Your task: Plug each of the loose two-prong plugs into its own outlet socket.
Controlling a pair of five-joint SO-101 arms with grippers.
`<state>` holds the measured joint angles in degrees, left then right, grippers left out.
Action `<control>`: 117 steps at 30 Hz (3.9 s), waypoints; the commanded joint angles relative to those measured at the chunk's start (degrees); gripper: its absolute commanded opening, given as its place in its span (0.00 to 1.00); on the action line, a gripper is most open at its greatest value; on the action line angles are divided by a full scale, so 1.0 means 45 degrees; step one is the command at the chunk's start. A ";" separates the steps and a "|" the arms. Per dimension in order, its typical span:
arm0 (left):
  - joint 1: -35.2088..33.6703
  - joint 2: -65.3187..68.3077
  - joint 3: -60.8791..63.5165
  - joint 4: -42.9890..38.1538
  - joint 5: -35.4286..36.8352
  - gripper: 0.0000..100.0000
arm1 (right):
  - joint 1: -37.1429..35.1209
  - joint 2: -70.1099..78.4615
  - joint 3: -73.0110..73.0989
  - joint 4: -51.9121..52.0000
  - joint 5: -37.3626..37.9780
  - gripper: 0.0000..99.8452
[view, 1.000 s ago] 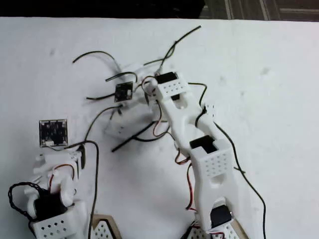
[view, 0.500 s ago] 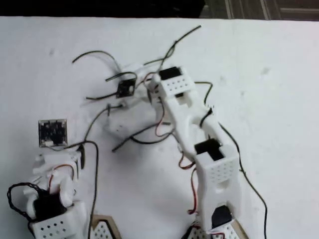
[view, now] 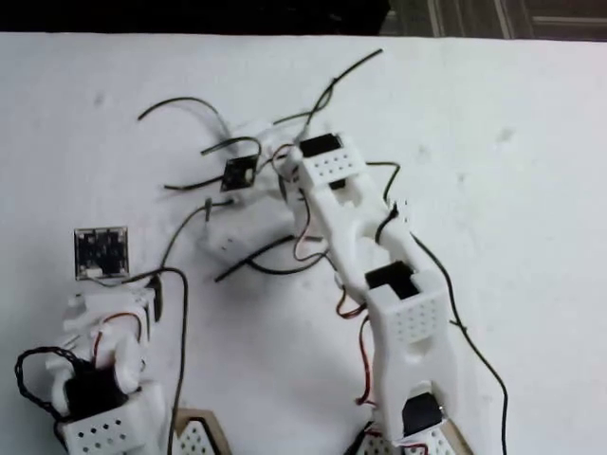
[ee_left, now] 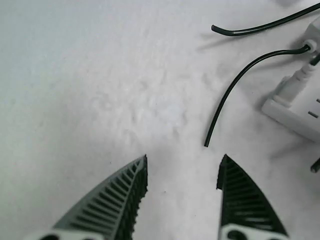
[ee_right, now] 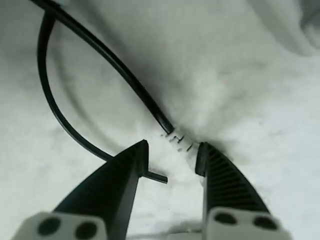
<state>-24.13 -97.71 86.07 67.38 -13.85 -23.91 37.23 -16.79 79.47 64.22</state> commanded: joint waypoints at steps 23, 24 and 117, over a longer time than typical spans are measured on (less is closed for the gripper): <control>-0.0010 -0.0107 -0.0039 -0.0215 -0.0117 0.23 | -0.0928 -0.2393 0.0293 0.1729 -0.0078 0.19; -0.0010 -0.0107 -0.0039 -0.0215 -0.0117 0.23 | -0.1045 -0.2374 0.0430 0.1690 -0.0078 0.19; -0.0010 -0.0107 0.0274 -0.0527 -0.0625 0.23 | -0.1788 -0.9700 0.9455 -0.2198 -0.9241 0.02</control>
<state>-24.04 -97.80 87.56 66.33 -16.31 -31.03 -4.44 22.59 75.78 23.16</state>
